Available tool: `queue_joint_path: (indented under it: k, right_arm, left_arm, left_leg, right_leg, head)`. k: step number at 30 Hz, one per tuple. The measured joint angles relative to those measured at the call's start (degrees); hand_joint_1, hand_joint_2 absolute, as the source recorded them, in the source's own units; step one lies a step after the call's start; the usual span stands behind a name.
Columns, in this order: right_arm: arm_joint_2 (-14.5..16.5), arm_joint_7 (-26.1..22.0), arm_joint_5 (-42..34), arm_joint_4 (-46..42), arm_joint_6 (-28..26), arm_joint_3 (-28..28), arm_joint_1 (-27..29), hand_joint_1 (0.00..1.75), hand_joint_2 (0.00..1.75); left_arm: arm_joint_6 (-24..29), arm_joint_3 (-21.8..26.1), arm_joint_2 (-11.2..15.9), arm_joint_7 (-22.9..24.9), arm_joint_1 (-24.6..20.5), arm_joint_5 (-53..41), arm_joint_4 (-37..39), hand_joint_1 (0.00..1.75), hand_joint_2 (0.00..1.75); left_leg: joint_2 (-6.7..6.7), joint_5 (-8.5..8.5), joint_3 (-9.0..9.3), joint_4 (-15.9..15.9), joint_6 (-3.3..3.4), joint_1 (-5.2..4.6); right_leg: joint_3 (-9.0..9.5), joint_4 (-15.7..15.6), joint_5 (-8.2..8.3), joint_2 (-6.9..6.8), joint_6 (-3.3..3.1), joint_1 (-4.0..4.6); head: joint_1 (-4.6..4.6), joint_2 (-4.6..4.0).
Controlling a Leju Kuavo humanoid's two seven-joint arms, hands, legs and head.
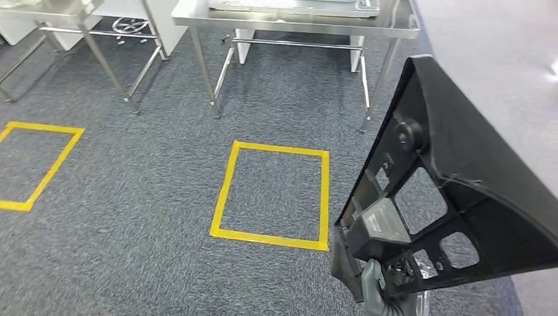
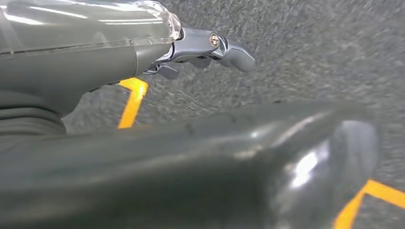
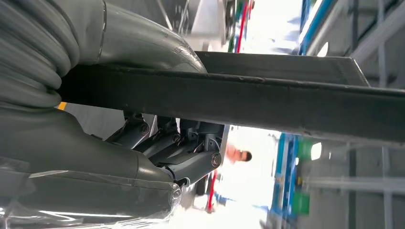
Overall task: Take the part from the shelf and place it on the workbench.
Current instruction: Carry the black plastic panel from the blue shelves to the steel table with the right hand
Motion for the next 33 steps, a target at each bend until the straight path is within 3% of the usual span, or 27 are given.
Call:
queue_joint_path:
  k: [1,3,4,6,7,8,10,11,12,13,14,16,18,21,23,24,25,27,28,29,30,32,33]
  right_arm:
    - [-0.08,0.0,0.12,-0.49,-0.49,0.0,0.15,1.75,1.75]
    - [-0.21,-0.02,0.35,-1.44,-1.26,0.0,0.39,1.75,1.75]
    - [-0.29,-0.03,0.44,-1.86,-1.51,0.01,0.54,1.75,1.75]
    - [-0.47,-0.05,0.61,-2.6,-1.84,0.02,0.85,1.75,1.75]
    - [-0.55,-0.07,0.68,-2.9,-1.95,0.02,0.99,1.75,1.75]
    - [-0.62,-0.08,0.75,-3.15,-2.08,0.02,1.05,1.75,1.75]
    - [-0.69,-0.09,1.11,-3.4,-2.7,0.03,0.98,1.75,1.75]
    - [-0.7,0.01,1.57,-3.44,-3.29,0.04,0.93,1.75,1.75]
    - [-0.7,0.24,2.17,-3.44,-4.09,0.04,0.94,1.75,1.75]
    - [-0.69,0.56,2.81,-3.44,-4.97,0.04,1.02,1.75,1.75]
    - [-0.66,0.91,3.4,-3.44,-5.93,0.04,1.12,1.75,1.75]
    - [-0.56,1.37,4.11,-3.54,-7.55,0.04,1.25,1.75,1.75]
    - [-0.45,1.48,4.5,-3.78,-8.52,0.03,1.25,1.75,1.75]
    - [-0.27,1.56,4.73,-4.1,-8.94,0.02,1.41,1.75,1.75]
    - [-0.09,1.82,4.76,-4.38,-9.38,0.03,1.71,1.75,1.75]
    - [0.07,2.12,4.77,-4.53,-9.78,0.03,1.75,1.75,1.75]
    - [0.22,2.62,4.78,-4.64,-10.23,0.03,1.78,1.75,1.75]
    - [0.38,3.73,4.77,-4.69,-11.0,0.02,1.84,1.75,1.75]
    - [0.38,4.19,4.76,-4.69,-11.23,0.01,1.98,1.75,1.75]
    - [0.38,4.48,4.75,-4.68,-11.41,-0.01,2.13,1.75,1.75]
    - [0.38,4.69,4.75,-4.68,-11.56,-0.02,2.21,1.75,1.75]
    - [0.38,5.15,4.62,-4.65,-11.77,-0.05,2.29,1.75,1.75]
    - [0.37,5.47,4.54,-4.61,-11.81,-0.1,2.3,1.75,1.75]
  left_arm:
    - [0.21,0.54,0.16,0.28,0.05,-0.28,0.69,0.0,0.0]
    - [0.38,1.56,0.53,0.66,-0.02,-0.57,1.81,0.0,0.0]
    - [0.4,2.04,0.67,0.81,-0.1,-0.64,2.25,0.0,0.0]
    - [0.37,2.8,0.76,1.11,-0.28,-0.69,2.91,0.0,0.0]
    - [0.31,3.09,0.76,1.28,-0.38,-0.69,3.14,0.0,0.0]
    - [0.22,3.32,0.74,1.42,-0.43,-0.69,3.35,0.0,0.0]
    - [-0.12,3.78,0.7,1.62,-0.38,-0.69,3.75,0.0,0.0]
    - [-0.32,4.05,0.7,1.66,-0.26,-0.67,3.94,0.0,0.0]
    - [-0.49,4.33,0.7,1.68,-0.12,-0.64,4.11,0.0,0.0]
    - [-0.58,4.59,0.7,1.68,-0.01,-0.63,4.28,0.0,0.0]
    - [-0.57,4.84,0.7,1.67,0.05,-0.65,4.41,0.0,0.0]
    - [-0.44,5.27,0.64,1.66,0.03,-0.8,4.62,0.0,0.0]
    - [-0.29,5.64,0.57,1.65,-0.05,-0.9,4.76,0.0,0.0]
    - [-0.21,5.92,0.55,1.65,-0.27,-0.9,4.87,0.0,0.0]
    - [-0.22,6.03,0.52,1.63,-0.53,-0.95,4.9,0.0,0.0]
    - [-0.25,6.11,0.5,1.63,-0.62,-0.99,4.93,0.0,0.0]
    - [-0.26,6.25,0.5,1.63,-0.6,-1.03,4.97,0.0,0.0]
    - [-0.29,6.64,0.5,1.66,-0.43,-1.07,5.05,0.0,0.0]
    - [-0.3,6.87,0.5,1.67,-0.22,-1.08,5.1,0.0,0.0]
    - [-0.32,7.04,0.47,1.68,0.05,-1.1,5.17,0.0,0.0]
    - [-0.34,7.19,0.44,1.69,0.34,-1.15,5.26,0.0,0.0]
    - [-0.39,7.44,0.43,1.74,0.72,-1.36,5.44,0.0,0.0]
    - [-0.4,7.56,0.45,1.78,0.8,-1.5,5.52,0.0,0.0]
  left_leg:
    - [-0.91,2.38,1.74,-4.25,0.12,0.09]
    - [-3.15,4.78,4.46,-10.58,0.57,0.14]
    - [-3.81,4.9,5.0,-11.8,0.9,0.05]
    - [-2.99,4.79,5.28,-12.04,1.7,-0.13]
    - [-2.34,4.92,5.46,-12.27,2.1,-0.12]
    - [-1.66,5.05,5.64,-12.53,2.53,-0.04]
    - [-0.42,4.95,5.81,-12.88,3.1,0.03]
    - [0.07,4.57,5.84,-12.9,3.22,0.01]
    - [0.56,4.14,5.93,-12.91,3.22,-0.01]
    - [0.98,3.64,6.12,-12.91,3.17,-0.01]
    - [1.44,3.25,6.48,-12.91,3.08,0.0]
    - [2.15,2.55,7.7,-12.93,2.78,0.02]
    - [2.59,1.81,8.88,-13.03,2.16,-0.09]
    - [3.1,0.91,10.06,-13.76,0.92,-0.12]
    - [2.76,0.4,11.28,-13.56,0.34,-0.01]
    - [2.22,-0.16,10.86,-11.77,0.18,0.02]
    - [1.48,-0.99,9.13,-8.48,0.12,0.12]
    - [0.61,-2.64,2.77,0.11,0.04,0.09]
    - [0.47,-2.31,-0.38,3.06,0.03,0.06]
    - [0.42,-0.45,-2.66,3.78,0.09,0.04]
    - [0.4,2.81,-3.88,2.14,0.27,0.02]
    - [0.18,9.99,-4.01,-4.1,1.02,-0.22]
    - [0.04,11.83,-3.6,-6.16,1.47,-0.51]
  right_leg:
    - [0.04,0.24,-0.17,0.78,0.17,-0.04]
    - [-0.19,0.91,-0.59,2.08,0.74,-0.02]
    - [-0.4,1.12,-0.73,2.62,1.09,-0.07]
    - [-0.65,1.14,-0.72,3.62,1.81,-0.22]
    - [-0.73,1.38,-0.87,3.13,2.12,-0.26]
    - [-1.14,2.33,-1.53,1.77,2.41,-0.2]
    - [-3.71,7.68,-4.6,-2.02,2.91,-0.16]
    - [-5.76,11.57,-6.39,-3.21,3.17,-0.23]
    - [-7.69,15.13,-7.53,-3.67,3.4,-0.37]
    - [-8.9,17.2,-7.6,-3.85,3.56,-0.53]
    - [-8.96,17.11,-6.55,-3.97,3.65,-0.66]
    - [-5.65,10.58,-2.3,-4.43,3.46,-0.78]
    - [-1.9,3.51,-0.54,-5.25,2.78,-0.43]
    - [-0.6,1.34,-2.16,-5.27,1.43,0.16]
    - [1.29,0.21,-2.52,-4.81,0.71,-0.11]
    - [2.64,-0.51,-2.73,-4.66,0.37,-0.28]
    - [3.99,-1.07,-3.07,-4.58,0.1,-0.41]
    - [5.96,-1.5,-4.46,-4.24,-0.31,-0.26]
    - [6.93,-1.58,-5.32,-3.89,-0.39,-0.17]
    - [8.09,-1.67,-6.29,-3.47,-0.4,-0.09]
    - [9.44,-1.78,-7.33,-3.06,-0.36,0.0]
    - [12.29,-2.23,-9.54,-2.44,-0.12,0.06]
    - [13.33,-2.47,-10.41,-2.22,0.23,0.04]
  head:
    - [0.0,0.0]
    - [0.01,0.0]
    - [0.02,0.0]
    - [0.02,0.0]
    - [0.04,0.0]
    - [0.14,0.0]
    - [0.32,0.0]
    - [0.39,0.0]
    - [0.39,0.0]
    - [0.39,0.0]
    - [0.39,0.0]
    - [0.41,0.0]
    - [0.39,0.0]
    - [0.36,0.0]
    - [0.22,-0.01]
    - [-0.05,0.0]
    - [-0.34,0.0]
    - [-0.84,0.01]
    - [-0.89,0.0]
    - [-0.9,0.0]
    - [-0.88,0.0]
    - [-0.79,-0.01]
    - [-0.7,-0.02]
